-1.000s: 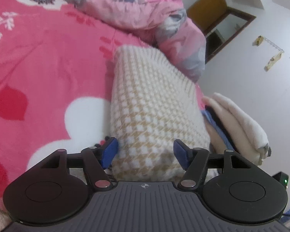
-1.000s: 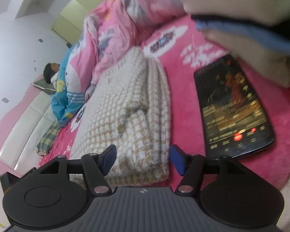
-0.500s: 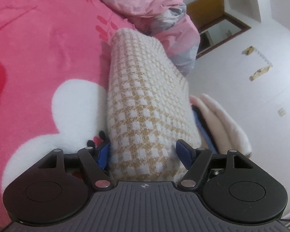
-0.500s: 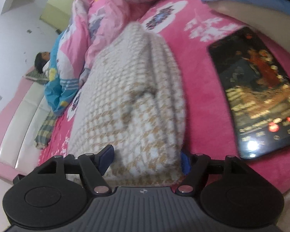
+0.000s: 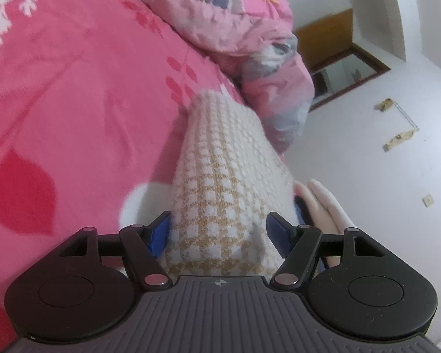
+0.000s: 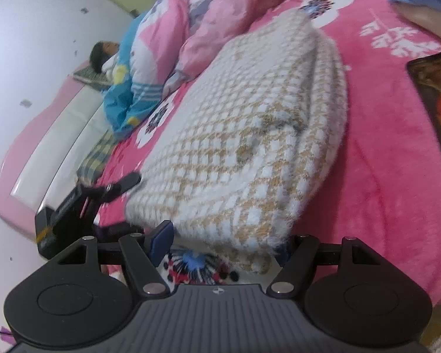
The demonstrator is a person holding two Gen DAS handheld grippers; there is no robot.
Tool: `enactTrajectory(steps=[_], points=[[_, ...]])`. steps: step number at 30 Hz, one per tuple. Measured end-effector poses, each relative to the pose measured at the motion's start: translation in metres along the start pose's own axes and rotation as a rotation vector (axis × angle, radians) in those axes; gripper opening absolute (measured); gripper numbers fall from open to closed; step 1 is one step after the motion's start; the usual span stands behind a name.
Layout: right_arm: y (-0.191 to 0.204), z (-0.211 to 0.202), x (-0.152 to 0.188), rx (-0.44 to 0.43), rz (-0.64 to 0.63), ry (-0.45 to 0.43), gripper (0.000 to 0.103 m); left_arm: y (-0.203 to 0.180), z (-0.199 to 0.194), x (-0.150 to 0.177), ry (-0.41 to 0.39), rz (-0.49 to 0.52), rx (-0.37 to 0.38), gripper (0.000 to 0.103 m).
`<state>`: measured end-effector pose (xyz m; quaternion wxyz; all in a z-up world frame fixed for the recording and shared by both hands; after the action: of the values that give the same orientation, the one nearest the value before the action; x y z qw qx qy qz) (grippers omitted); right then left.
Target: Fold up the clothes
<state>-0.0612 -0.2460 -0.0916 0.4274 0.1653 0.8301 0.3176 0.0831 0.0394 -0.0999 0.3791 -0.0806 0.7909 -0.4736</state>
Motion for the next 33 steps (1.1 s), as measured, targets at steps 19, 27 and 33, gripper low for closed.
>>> enactTrajectory(steps=[19,27,33], points=[[-0.021,-0.051,-0.013,0.191,-0.188,-0.049,0.078,-0.069,0.022,0.021,-0.020,0.669,-0.262,0.072],[-0.024,-0.064,-0.025,0.173,-0.167,-0.101,0.079,-0.065,0.017,0.022,-0.001,0.668,-0.290,0.072],[-0.029,-0.055,-0.043,0.242,-0.216,-0.115,0.079,-0.068,0.017,0.024,-0.001,0.673,-0.306,0.072]])
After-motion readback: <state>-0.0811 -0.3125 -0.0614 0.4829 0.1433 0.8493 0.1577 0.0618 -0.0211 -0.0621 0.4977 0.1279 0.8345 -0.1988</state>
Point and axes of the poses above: each gripper's, at about its wrist camera, not at the fingertips, and z roughly the way its jaws point, y to its left, x to its underside, the point moved 5 cm from there along z, roughly the way its jaws point, and after that the axes turned 13 degrees about -y, right-handed, at the moved point
